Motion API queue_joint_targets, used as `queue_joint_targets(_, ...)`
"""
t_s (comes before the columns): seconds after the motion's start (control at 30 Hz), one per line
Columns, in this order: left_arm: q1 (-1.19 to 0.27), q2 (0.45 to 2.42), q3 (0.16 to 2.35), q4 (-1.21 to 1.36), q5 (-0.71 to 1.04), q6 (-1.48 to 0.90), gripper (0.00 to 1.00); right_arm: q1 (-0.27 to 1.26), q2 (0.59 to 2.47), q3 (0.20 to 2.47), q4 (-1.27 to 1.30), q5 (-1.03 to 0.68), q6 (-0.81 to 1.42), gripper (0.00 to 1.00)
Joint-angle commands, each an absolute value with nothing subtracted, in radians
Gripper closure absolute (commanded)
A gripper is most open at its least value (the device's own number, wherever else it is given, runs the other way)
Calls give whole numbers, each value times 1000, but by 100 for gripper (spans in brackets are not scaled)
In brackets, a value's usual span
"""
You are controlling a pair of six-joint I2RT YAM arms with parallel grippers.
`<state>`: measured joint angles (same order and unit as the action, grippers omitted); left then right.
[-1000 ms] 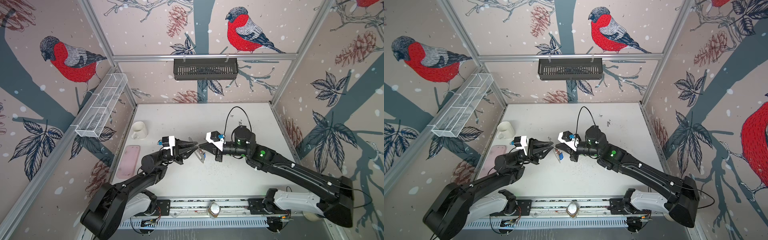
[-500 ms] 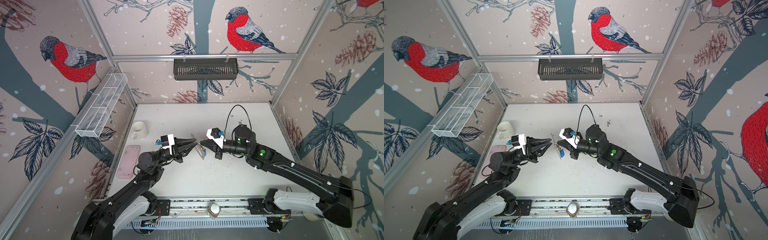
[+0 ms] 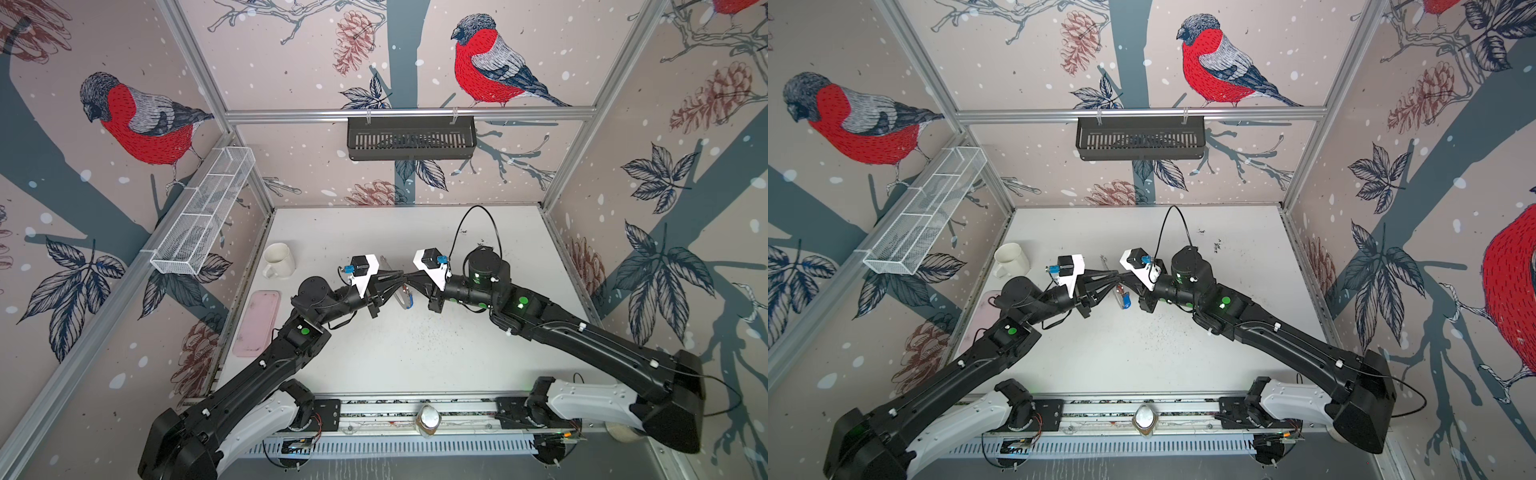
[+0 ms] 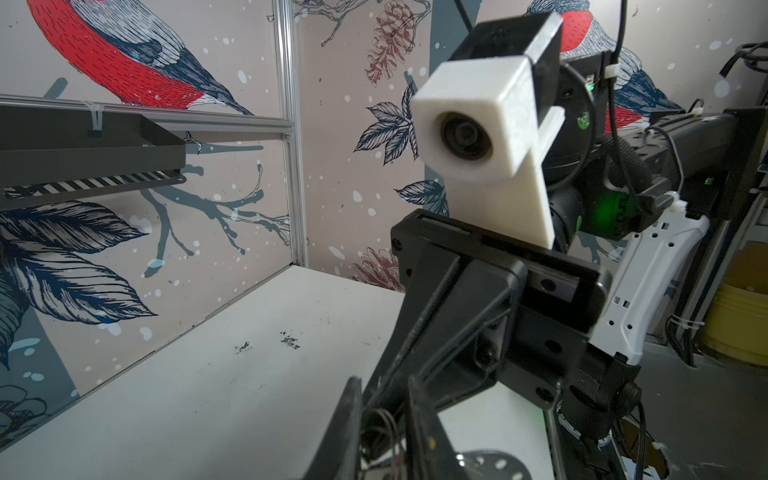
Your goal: Put the keys on the keyring
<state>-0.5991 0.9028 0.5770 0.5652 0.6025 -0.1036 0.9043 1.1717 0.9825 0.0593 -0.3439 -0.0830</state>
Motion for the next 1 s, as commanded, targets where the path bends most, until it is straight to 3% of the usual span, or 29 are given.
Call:
queue_joint_targets(0.0, -600, 903, 584, 523, 581, -72, 79, 904, 1169, 991, 108, -345, -83, 100)
queue_joint_targets(0.43, -600, 908, 590, 529, 565, -64, 89, 904, 1175, 989, 109, -370, -88, 100)
queue_joint_targets(0.63, -601, 917, 588, 546, 561, -72, 100, 905, 1174, 989, 110, -376, -91, 100)
queue_joint_targets(0.97, -600, 952, 519, 794, 617, -169, 100, 907, 1164, 976, 109, -402, -94, 100)
